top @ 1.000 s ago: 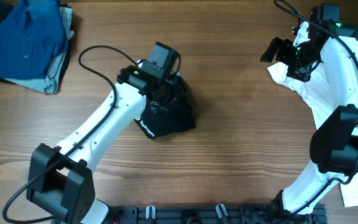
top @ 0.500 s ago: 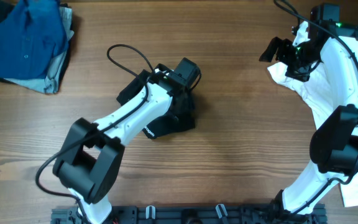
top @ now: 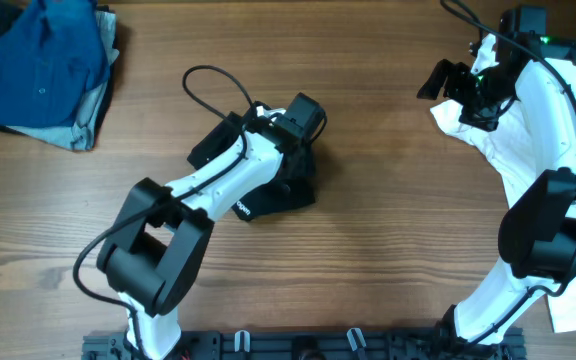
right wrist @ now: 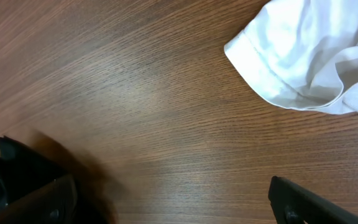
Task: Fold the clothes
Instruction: 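Carry the black bundle leftward toward the blue shirt stack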
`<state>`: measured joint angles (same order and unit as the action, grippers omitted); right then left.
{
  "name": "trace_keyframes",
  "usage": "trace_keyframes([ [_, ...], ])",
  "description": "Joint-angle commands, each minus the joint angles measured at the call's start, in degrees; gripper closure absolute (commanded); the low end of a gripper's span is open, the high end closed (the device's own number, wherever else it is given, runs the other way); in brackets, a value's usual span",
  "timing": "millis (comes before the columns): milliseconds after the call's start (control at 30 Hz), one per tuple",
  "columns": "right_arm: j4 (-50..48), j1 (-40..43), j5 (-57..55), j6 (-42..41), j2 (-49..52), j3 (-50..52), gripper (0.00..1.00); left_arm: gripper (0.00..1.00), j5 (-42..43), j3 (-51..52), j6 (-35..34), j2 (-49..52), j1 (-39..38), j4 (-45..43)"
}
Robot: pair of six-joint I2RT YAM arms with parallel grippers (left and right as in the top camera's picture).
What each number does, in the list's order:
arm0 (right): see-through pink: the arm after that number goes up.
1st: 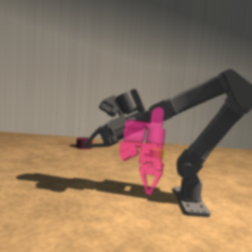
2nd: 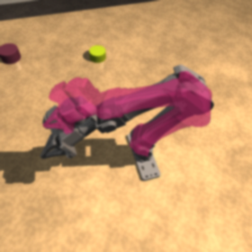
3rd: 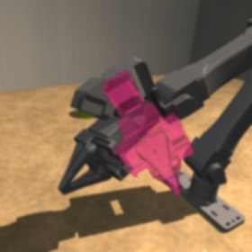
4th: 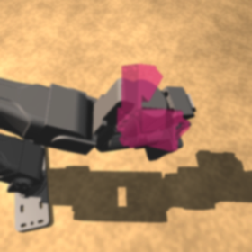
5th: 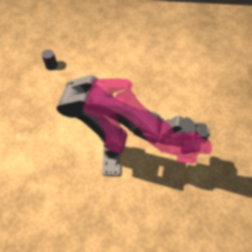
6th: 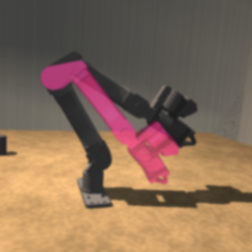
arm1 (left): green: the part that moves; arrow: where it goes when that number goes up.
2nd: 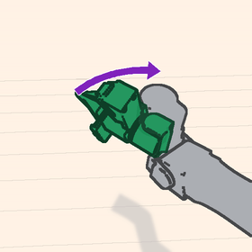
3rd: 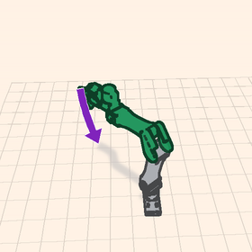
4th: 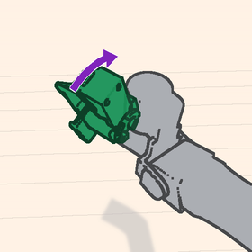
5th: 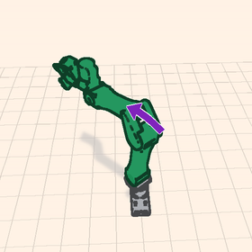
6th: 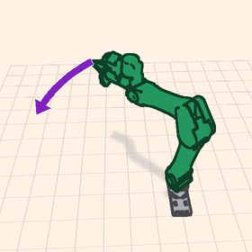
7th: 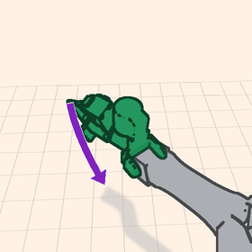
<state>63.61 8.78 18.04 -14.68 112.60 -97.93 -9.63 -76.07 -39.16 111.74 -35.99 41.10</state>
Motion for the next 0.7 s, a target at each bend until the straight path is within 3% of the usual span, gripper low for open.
trace_keyframes([
  [0, -0.4, -0.3, 1.3, 1.1, 0.0, -0.5, 0.00, 0.06, -2.0, 0.2, 6.1, 1.8, -1.6, -1.5],
  [200, -0.4, -0.3, 1.3, 1.0, 0.0, -0.5, 0.00, 0.11, -7.2, -0.5, 7.5, 2.0, -4.2, 0.3],
  [567, -0.3, -0.3, 1.4, 1.0, 0.0, -0.5, 0.00, 0.01, -7.6, -0.5, 8.9, 8.9, -1.5, 10.4],
  [667, -0.3, -0.3, 1.3, 1.0, 0.0, -0.5, 0.00, 0.12, -7.6, -0.5, 9.2, 9.6, -1.5, 11.0],
])
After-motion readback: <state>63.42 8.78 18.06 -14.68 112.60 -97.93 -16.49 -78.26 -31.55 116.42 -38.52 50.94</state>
